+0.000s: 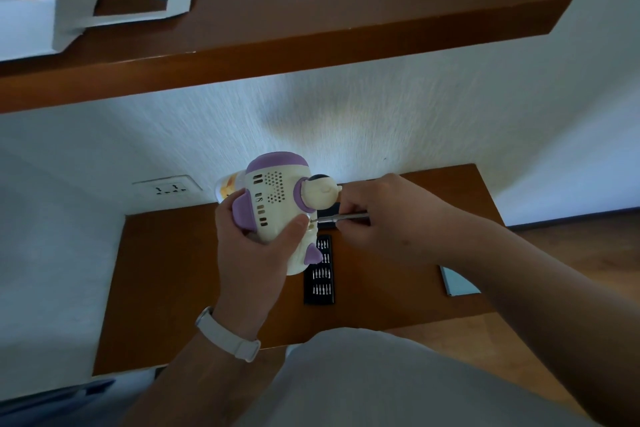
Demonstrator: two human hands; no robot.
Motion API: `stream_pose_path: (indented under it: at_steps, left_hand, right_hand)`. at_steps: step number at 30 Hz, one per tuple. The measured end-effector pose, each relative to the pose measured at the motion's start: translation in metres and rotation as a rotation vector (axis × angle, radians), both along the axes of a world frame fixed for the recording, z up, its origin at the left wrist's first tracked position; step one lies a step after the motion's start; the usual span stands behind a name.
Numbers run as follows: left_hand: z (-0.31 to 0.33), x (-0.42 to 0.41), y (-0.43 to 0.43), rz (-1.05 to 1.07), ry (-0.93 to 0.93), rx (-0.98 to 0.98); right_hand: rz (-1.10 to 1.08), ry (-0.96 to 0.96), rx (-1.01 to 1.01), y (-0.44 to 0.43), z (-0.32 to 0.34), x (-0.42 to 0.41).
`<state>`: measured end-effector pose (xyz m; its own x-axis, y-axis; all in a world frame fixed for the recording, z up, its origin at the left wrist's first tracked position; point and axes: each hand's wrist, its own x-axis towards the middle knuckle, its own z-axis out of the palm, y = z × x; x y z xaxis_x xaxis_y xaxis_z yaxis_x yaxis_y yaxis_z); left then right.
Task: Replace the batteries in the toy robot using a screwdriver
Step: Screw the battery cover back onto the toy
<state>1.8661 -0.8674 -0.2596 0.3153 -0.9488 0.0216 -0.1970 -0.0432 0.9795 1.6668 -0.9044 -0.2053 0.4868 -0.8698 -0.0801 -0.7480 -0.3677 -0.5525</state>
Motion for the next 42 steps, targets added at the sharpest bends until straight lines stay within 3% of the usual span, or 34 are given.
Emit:
stream_pose_path:
  at_steps: [5, 10, 20, 26, 37, 42]
  left_hand:
    - [-0.001, 0.002, 0.001, 0.012, -0.002, 0.007]
    - [-0.002, -0.001, 0.001, 0.003, 0.037, 0.015]
    - [-0.008, 0.003, -0.003, 0.003, 0.041, 0.021]
    - [-0.011, 0.011, -0.002, -0.002, 0.058, 0.037]
    - [-0.024, 0.035, -0.001, 0.017, 0.010, 0.072]
    - [-0.031, 0.050, 0.000, 0.009, 0.059, 0.121]
  right_hand:
    - [0.010, 0.025, 0.021, -0.002, 0.000, 0.003]
    - [-0.026, -0.096, 0.039, -0.001, 0.000, 0.000]
    - [-0.032, 0.042, 0.007, -0.006, -0.004, 0.005]
    - [-0.025, -0.053, 0.024, -0.004, -0.004, 0.012]
    - [-0.010, 0.016, -0.010, -0.006, -0.013, 0.037]
    - [-0.057, -0.028, 0.076, -0.005, -0.023, 0.049]
